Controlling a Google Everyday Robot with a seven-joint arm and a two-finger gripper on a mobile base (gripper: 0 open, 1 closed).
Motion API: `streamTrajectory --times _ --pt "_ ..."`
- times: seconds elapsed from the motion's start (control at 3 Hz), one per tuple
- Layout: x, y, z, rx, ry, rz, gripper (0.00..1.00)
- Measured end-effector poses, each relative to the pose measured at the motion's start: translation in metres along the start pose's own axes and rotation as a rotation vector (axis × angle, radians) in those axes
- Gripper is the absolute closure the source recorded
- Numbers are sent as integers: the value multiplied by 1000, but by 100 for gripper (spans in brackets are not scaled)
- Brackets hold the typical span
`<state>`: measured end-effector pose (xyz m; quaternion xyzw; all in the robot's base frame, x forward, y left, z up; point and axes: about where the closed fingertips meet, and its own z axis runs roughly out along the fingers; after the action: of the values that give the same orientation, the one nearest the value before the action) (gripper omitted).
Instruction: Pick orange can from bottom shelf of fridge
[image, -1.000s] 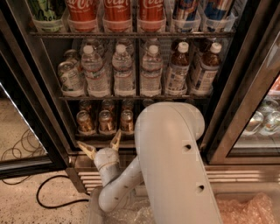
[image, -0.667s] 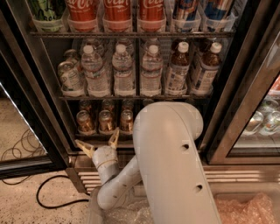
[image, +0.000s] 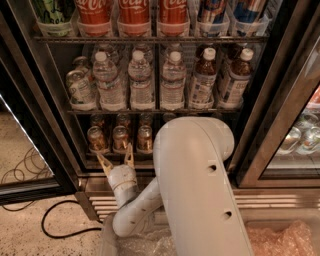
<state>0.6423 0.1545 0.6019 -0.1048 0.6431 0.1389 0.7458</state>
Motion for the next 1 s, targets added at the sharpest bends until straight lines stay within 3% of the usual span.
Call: streamTrajectory --times 0.33,1.0 --pt "0 -13 4 34 -3 -11 15" --pt "0 -34 14 85 -15 -19 11"
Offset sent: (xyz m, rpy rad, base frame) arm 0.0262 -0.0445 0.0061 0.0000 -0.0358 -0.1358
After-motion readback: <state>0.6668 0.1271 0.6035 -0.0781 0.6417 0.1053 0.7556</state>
